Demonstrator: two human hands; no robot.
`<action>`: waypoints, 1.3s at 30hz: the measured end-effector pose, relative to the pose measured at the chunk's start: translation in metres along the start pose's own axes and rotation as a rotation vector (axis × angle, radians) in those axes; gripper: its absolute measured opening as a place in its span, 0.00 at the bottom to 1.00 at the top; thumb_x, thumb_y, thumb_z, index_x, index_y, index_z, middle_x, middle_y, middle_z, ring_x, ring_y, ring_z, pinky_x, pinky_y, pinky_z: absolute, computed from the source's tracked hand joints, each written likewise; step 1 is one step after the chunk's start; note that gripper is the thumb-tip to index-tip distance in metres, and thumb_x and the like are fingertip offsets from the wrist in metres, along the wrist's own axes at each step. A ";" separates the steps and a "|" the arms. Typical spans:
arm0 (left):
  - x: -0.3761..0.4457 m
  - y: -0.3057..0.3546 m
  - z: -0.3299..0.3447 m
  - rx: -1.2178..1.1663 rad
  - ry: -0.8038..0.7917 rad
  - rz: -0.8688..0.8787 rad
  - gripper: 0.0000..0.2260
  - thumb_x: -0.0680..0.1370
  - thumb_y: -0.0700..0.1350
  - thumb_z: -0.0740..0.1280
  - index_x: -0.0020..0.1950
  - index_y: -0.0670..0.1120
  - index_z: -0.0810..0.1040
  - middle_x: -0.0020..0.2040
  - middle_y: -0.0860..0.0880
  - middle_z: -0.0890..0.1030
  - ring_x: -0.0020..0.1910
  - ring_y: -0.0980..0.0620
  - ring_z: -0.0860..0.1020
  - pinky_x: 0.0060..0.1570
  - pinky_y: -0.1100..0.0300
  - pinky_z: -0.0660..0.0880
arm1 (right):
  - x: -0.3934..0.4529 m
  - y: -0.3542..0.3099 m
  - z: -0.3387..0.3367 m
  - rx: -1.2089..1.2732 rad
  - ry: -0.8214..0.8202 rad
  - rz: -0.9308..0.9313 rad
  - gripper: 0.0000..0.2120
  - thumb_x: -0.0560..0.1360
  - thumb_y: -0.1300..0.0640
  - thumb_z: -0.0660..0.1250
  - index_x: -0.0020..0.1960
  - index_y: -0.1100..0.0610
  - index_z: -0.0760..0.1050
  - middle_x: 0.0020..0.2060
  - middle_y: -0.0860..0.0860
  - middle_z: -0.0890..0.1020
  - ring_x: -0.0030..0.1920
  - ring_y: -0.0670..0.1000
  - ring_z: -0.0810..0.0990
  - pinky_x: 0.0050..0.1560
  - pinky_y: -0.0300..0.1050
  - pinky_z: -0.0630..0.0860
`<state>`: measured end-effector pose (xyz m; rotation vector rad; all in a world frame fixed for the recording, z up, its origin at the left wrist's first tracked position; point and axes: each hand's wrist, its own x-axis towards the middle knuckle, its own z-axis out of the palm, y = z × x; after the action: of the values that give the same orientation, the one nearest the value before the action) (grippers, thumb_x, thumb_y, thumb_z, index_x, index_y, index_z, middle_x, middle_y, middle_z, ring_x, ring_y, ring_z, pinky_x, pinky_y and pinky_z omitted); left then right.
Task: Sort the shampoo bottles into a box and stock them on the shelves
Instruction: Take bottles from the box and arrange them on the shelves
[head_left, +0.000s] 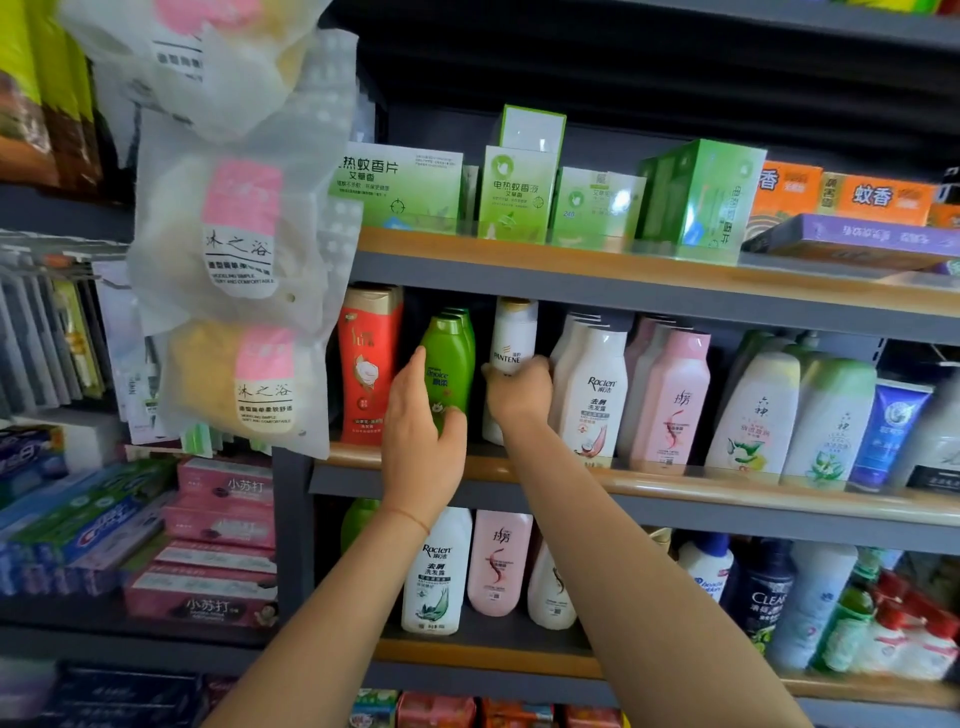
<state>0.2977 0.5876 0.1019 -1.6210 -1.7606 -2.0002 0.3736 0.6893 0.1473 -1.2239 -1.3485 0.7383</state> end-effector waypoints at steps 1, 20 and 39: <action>0.000 0.000 0.000 0.001 -0.002 -0.002 0.31 0.78 0.37 0.63 0.80 0.48 0.58 0.76 0.49 0.65 0.75 0.51 0.63 0.71 0.61 0.58 | 0.001 0.000 0.001 0.002 -0.011 0.000 0.20 0.75 0.57 0.73 0.61 0.65 0.70 0.56 0.60 0.81 0.55 0.60 0.81 0.46 0.44 0.74; 0.021 0.012 -0.016 -0.365 -0.187 -0.335 0.25 0.85 0.55 0.54 0.81 0.51 0.56 0.79 0.54 0.61 0.77 0.55 0.59 0.76 0.55 0.57 | -0.090 -0.010 -0.017 0.259 -0.172 -0.193 0.23 0.83 0.52 0.58 0.77 0.55 0.62 0.71 0.46 0.69 0.71 0.44 0.66 0.72 0.40 0.61; 0.054 0.034 -0.009 -0.519 -0.118 -0.577 0.22 0.82 0.59 0.57 0.71 0.50 0.74 0.67 0.48 0.77 0.66 0.49 0.74 0.70 0.48 0.68 | -0.055 -0.026 0.022 0.252 -0.293 -0.014 0.37 0.75 0.34 0.64 0.75 0.56 0.63 0.64 0.50 0.75 0.65 0.50 0.73 0.66 0.44 0.67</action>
<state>0.2874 0.5991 0.1641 -1.4655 -2.0522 -2.8719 0.3373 0.6359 0.1507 -0.9305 -1.4464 1.0746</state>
